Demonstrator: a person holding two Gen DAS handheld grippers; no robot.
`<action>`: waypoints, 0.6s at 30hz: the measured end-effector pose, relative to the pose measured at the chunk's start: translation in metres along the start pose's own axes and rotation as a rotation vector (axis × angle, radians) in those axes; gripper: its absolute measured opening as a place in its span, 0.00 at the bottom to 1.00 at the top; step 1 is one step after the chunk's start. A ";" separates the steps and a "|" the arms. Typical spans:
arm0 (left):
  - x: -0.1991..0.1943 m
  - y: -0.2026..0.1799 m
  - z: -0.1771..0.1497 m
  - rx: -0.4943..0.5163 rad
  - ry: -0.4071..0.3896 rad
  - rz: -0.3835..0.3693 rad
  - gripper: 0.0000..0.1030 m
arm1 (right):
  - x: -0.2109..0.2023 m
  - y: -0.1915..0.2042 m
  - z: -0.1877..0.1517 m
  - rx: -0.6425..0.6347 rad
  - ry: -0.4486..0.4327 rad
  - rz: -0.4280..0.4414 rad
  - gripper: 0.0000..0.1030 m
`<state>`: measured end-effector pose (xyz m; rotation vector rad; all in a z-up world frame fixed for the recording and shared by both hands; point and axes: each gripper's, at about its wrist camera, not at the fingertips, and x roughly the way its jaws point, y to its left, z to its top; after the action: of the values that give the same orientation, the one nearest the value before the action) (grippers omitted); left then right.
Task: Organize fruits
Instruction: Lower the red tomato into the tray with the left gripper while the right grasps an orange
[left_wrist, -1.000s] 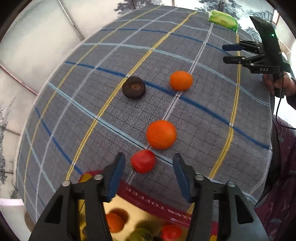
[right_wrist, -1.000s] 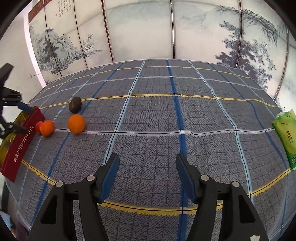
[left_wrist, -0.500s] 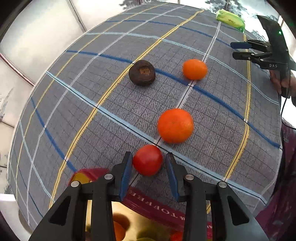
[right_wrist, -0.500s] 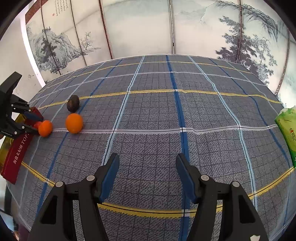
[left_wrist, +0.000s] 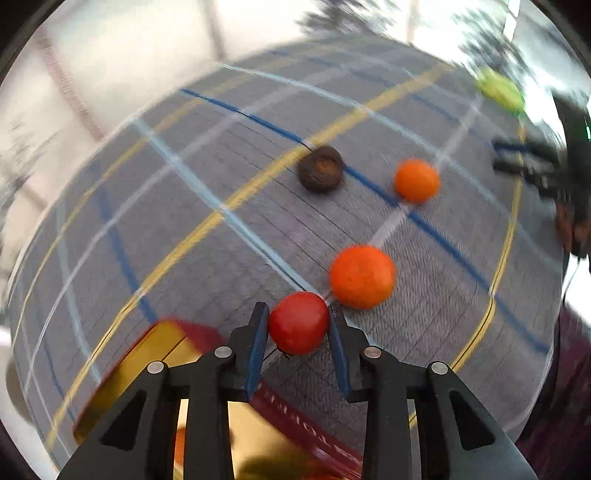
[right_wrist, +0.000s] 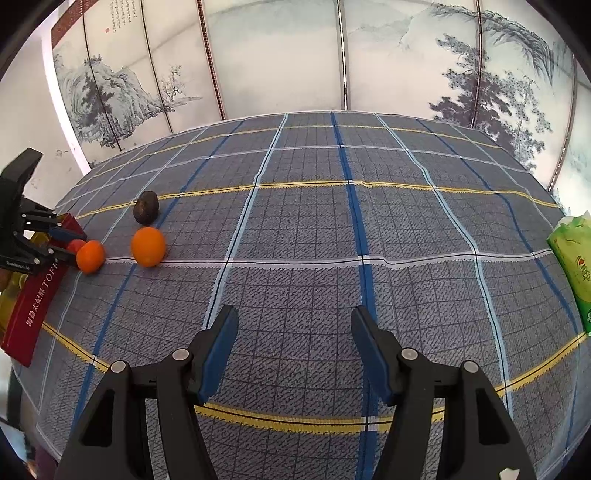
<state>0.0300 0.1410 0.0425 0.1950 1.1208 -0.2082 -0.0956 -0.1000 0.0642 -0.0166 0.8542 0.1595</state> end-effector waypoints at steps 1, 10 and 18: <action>-0.010 0.000 -0.004 -0.044 -0.035 0.013 0.32 | -0.001 0.000 0.000 -0.001 -0.003 0.002 0.59; -0.092 -0.019 -0.080 -0.454 -0.238 0.121 0.32 | -0.021 0.035 0.008 -0.062 -0.054 0.139 0.59; -0.124 -0.041 -0.127 -0.538 -0.261 0.203 0.32 | 0.005 0.160 0.035 -0.321 -0.002 0.346 0.60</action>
<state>-0.1429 0.1428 0.0990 -0.1941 0.8553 0.2448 -0.0895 0.0611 0.0917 -0.1695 0.8171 0.6207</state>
